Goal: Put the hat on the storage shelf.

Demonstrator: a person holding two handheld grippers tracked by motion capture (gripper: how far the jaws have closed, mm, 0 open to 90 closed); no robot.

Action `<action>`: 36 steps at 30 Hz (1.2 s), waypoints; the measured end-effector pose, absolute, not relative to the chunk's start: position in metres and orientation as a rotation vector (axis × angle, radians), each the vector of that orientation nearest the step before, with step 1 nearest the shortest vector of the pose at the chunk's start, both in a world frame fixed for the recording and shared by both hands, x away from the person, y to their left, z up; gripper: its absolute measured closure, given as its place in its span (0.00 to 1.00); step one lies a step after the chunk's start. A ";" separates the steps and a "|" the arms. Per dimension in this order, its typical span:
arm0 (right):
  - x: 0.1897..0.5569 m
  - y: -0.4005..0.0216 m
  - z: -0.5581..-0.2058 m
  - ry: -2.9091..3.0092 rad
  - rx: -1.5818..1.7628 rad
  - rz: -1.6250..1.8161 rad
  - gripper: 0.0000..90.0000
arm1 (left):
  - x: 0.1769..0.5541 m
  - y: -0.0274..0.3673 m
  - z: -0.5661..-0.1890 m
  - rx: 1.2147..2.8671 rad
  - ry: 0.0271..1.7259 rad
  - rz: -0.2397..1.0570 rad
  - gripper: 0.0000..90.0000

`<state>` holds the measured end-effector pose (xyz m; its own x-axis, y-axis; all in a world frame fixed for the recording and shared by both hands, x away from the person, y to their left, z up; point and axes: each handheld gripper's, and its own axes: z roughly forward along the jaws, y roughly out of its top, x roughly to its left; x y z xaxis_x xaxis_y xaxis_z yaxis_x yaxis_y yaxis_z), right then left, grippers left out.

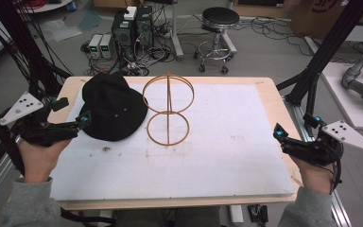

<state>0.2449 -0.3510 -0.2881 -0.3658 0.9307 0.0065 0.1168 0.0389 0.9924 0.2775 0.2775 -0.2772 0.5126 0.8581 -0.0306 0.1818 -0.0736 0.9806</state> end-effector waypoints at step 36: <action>0.267 -0.352 -0.295 1.617 1.120 1.342 0.01 | 0.454 0.297 -0.328 1.691 1.048 0.629 0.33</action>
<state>0.2666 -0.3515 -0.2953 -0.3434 0.9391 -0.0108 0.1625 0.0708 0.9842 0.4545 0.2967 -0.3281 0.4875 0.8702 -0.0716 0.3455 -0.1169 0.9311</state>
